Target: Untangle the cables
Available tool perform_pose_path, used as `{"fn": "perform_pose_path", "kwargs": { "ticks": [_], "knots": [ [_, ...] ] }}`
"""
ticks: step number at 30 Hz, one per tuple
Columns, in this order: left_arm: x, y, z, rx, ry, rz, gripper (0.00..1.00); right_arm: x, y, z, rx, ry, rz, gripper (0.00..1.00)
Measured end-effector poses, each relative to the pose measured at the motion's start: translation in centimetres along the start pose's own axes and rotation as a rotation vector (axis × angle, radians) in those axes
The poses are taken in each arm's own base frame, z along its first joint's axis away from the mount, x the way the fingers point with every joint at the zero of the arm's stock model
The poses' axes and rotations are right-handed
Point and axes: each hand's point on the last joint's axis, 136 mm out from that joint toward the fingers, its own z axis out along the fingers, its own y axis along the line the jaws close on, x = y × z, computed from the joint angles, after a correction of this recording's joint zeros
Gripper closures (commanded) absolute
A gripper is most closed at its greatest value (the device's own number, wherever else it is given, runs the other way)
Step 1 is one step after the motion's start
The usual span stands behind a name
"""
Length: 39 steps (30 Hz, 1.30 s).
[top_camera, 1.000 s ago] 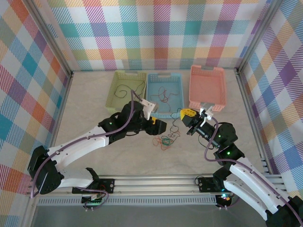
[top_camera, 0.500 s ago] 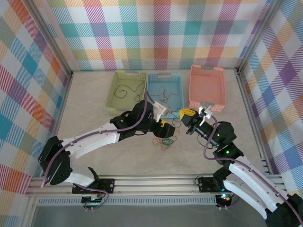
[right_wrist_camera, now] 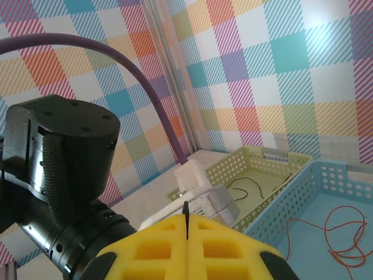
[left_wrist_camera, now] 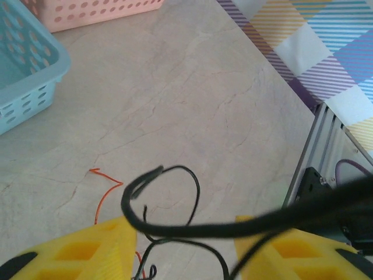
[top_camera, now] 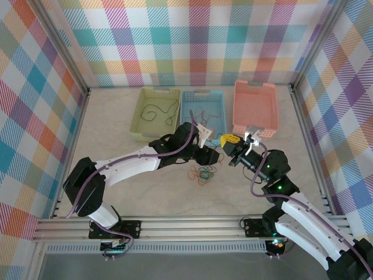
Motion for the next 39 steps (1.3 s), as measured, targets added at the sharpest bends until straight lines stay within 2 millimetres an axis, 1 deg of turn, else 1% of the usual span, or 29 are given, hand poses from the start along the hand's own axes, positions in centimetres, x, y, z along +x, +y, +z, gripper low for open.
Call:
{"fn": "perform_pose_path", "kwargs": {
  "ticks": [3, 6, 9, 12, 16, 17, 18, 19, 20, 21, 22, 23, 25, 27, 29, 32, 35, 37, 39],
  "knots": [
    [-0.2, 0.1, 0.2, -0.004, -0.011, -0.006, 0.72, 0.0, 0.1, 0.0, -0.005, 0.002, 0.0, 1.0],
    [-0.5, 0.0, 0.3, 0.001, -0.024, -0.008, 0.88, 0.1, 0.2, 0.0, -0.009, 0.003, 0.0, 1.0],
    [-0.6, 0.0, 0.3, 0.001, -0.031, -0.005, 0.99, 0.1, 0.1, 0.0, -0.009, 0.003, 0.0, 1.0],
    [-0.4, 0.1, 0.1, 0.0, -0.038, 0.002, 1.0, 0.1, 0.1, 0.0, -0.008, 0.004, 0.0, 1.0],
    [-0.2, -0.2, -1.0, 0.004, -0.049, 0.006, 1.0, 0.1, -0.2, 0.0, 0.008, 0.001, 0.0, 1.0],
    [-0.3, -0.4, -1.5, 0.006, -0.058, 0.009, 1.0, 0.1, -0.4, 0.0, 0.022, -0.003, -0.001, 0.96],
    [-0.5, -0.6, -2.0, 0.007, -0.066, 0.011, 1.0, 0.1, -0.7, 0.0, 0.037, -0.007, -0.002, 0.87],
    [-0.8, -0.9, -2.6, 0.008, -0.079, 0.015, 1.0, 0.2, -1.1, -0.1, 0.055, -0.012, -0.001, 0.79],
    [-1.0, -1.1, -3.0, 0.011, -0.087, 0.017, 1.0, 0.3, -1.4, -0.1, 0.073, -0.012, -0.002, 0.73],
    [-1.4, -1.5, -3.7, 0.015, -0.103, 0.023, 1.0, 0.7, -1.9, -0.2, 0.095, -0.01, 0.002, 0.65],
    [-1.8, -1.9, -4.4, 0.021, -0.119, 0.028, 1.0, 1.0, -2.3, -0.2, 0.115, -0.007, 0.002, 0.52],
    [-2.2, -2.2, -5.0, 0.024, -0.135, 0.033, 1.0, 1.2, -2.7, -0.3, 0.131, -0.004, -0.002, 0.45],
    [-2.9, -2.7, -6.5, 0.02, -0.169, 0.037, 1.0, 1.6, -3.5, -0.4, 0.172, -0.003, 0.004, 0.37],
    [-3.2, -2.8, -7.5, 0.001, -0.189, 0.035, 1.0, 1.6, -4.1, -0.5, 0.208, -0.009, 0.002, 0.33],
    [-3.5, -2.6, -8.1, -0.026, -0.193, 0.027, 1.0, 1.7, -4.7, -0.7, 0.241, -0.022, -0.002, 0.32],
    [-4.4, -2.3, -8.8, -0.068, -0.2, 0.012, 1.0, 2.4, -5.8, -1.3, 0.292, -0.029, -0.002, 0.32],
    [-6.1, -2.3, -10.0, -0.1, -0.224, -0.001, 1.0, 3.2, -6.6, -1.5, 0.331, -0.02, -0.002, 0.32],
    [-7.4, -2.8, -11.0, -0.103, -0.243, -0.002, 1.0, 3.7, -7.0, -1.3, 0.343, -0.009, -0.008, 0.32],
    [-8.8, -3.5, -11.9, -0.099, -0.266, 0.003, 1.0, 4.6, -7.4, -0.8, 0.348, 0.021, -0.011, 0.33]
  ]
}}
